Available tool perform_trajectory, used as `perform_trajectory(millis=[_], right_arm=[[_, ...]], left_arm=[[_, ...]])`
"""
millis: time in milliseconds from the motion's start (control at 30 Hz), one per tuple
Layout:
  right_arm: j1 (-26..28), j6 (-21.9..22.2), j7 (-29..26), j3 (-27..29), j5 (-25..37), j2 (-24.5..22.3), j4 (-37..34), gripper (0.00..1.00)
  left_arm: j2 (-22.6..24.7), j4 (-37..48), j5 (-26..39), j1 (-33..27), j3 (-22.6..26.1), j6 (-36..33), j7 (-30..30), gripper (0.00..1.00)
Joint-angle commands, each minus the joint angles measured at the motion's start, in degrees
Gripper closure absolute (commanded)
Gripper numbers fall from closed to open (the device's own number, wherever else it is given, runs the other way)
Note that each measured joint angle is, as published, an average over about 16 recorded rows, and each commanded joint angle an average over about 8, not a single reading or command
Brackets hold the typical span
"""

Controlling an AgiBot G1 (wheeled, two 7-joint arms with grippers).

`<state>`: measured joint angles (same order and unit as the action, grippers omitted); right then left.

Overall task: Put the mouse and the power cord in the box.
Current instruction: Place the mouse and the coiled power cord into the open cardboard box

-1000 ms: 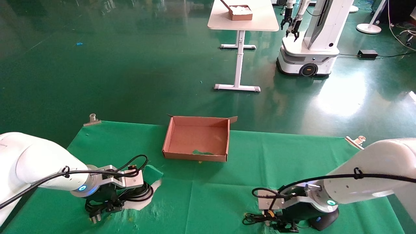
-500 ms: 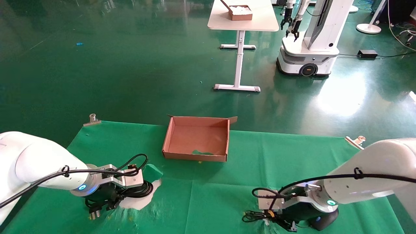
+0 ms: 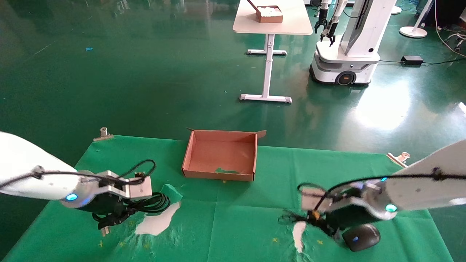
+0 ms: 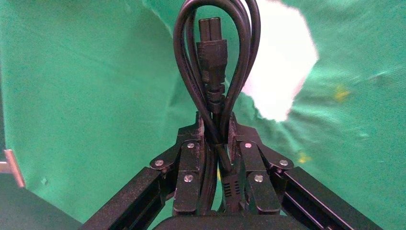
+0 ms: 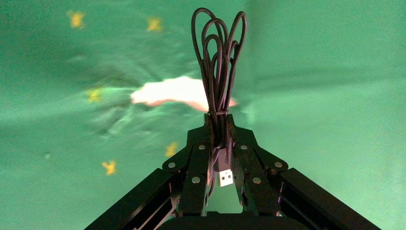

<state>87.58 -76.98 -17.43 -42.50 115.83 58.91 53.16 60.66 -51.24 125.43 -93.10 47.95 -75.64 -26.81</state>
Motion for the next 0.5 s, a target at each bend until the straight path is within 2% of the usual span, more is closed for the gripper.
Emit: perform_trajectory(millis=[33, 233, 500], right_arm=[[0.43, -0.29, -0.89, 0.62, -0.43, -1.03, 0.79, 1.0], [2.07, 0.58, -3.61, 2.32, -0.66, -2.96, 1.68, 1.0], [4.34, 2.4, -4.83, 3.34, 0.53, -3.96, 0.94, 1.0]], left_arm=[[-1.42, -1.64, -2.29, -1.06, -0.97, -1.86, 1.11, 1.0], [-0.68, -2.98, -6.76, -4.67, -3.89, -2.4, 0.9, 1.0], [7.86, 0.3, -4.38, -5.3, -3.87, 8.34, 2.39, 1.0]])
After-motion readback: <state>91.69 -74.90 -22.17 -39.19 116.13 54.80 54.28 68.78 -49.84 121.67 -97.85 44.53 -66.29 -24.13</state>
